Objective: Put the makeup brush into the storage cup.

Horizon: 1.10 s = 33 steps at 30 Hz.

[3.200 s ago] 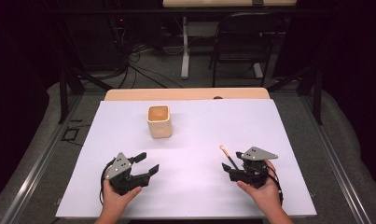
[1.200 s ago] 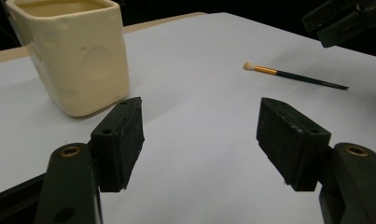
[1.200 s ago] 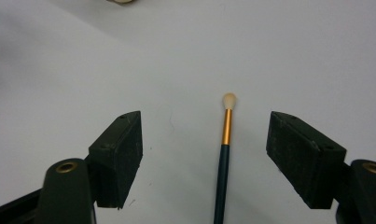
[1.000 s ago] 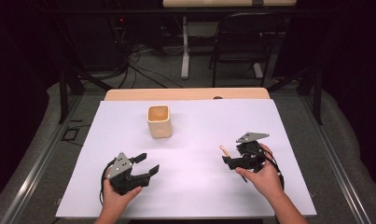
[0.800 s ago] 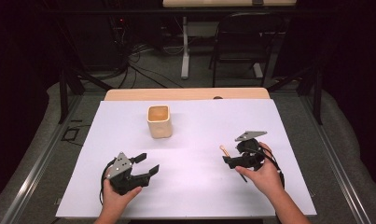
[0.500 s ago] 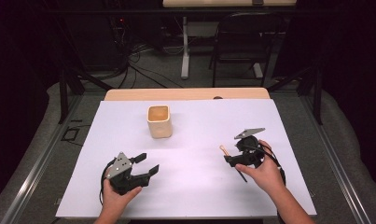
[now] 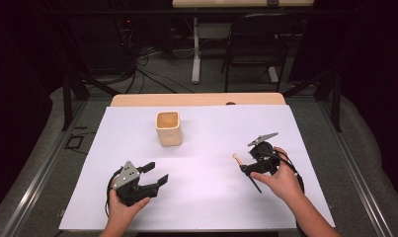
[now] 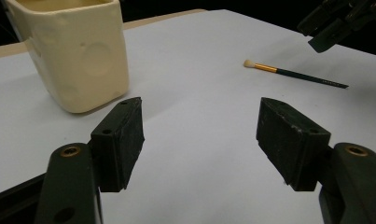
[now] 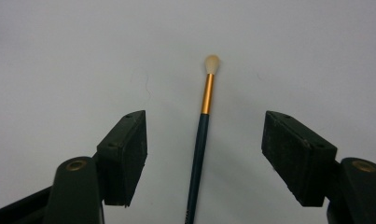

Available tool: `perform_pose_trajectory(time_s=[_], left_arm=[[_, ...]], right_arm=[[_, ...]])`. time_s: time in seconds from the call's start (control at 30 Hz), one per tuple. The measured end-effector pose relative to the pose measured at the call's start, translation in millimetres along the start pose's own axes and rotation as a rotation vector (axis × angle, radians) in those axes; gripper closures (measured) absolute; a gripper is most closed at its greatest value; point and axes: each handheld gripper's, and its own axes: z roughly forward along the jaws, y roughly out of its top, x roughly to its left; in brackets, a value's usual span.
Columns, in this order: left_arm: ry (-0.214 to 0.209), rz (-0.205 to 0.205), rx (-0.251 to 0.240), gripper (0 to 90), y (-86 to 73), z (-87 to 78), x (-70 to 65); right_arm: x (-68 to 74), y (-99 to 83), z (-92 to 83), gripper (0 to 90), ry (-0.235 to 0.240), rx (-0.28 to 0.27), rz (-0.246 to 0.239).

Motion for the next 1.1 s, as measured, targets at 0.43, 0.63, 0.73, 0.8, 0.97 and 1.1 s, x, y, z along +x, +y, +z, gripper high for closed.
perform_pose_trajectory(time_s=[0.43, 0.63, 0.73, 0.8, 0.97, 1.1], left_arm=[[-0.001, -0.003, -0.001, 32.0, 0.1, -0.5, 0.5], [-0.001, -0.004, -0.002, 32.0, 0.1, -0.5, 0.5], [0.000, -0.006, -0.002, 32.1, 0.1, -0.6, 0.7], [0.000, -0.006, -0.002, 32.1, 0.1, -0.6, 0.7], [0.000, -0.006, -0.002, 32.1, 0.1, -0.8, 0.7], [0.000, -0.008, -0.002, 32.1, 0.0, -0.8, 1.0]], right_arm=[[-4.7, 1.7, 2.6, 33.6, -0.004, 0.072, 0.005], [-6.4, 3.6, 6.4, 36.5, 0.004, 0.116, 0.010], [-6.3, 5.8, 6.9, 38.2, 0.006, 0.122, 0.022], [-6.6, 6.5, 7.1, 38.5, 0.006, 0.120, 0.020], [-5.8, 12.6, 7.2, 39.4, 0.006, 0.118, 0.020], [-4.3, 16.5, 8.2, 40.2, 0.001, 0.125, 0.010]])
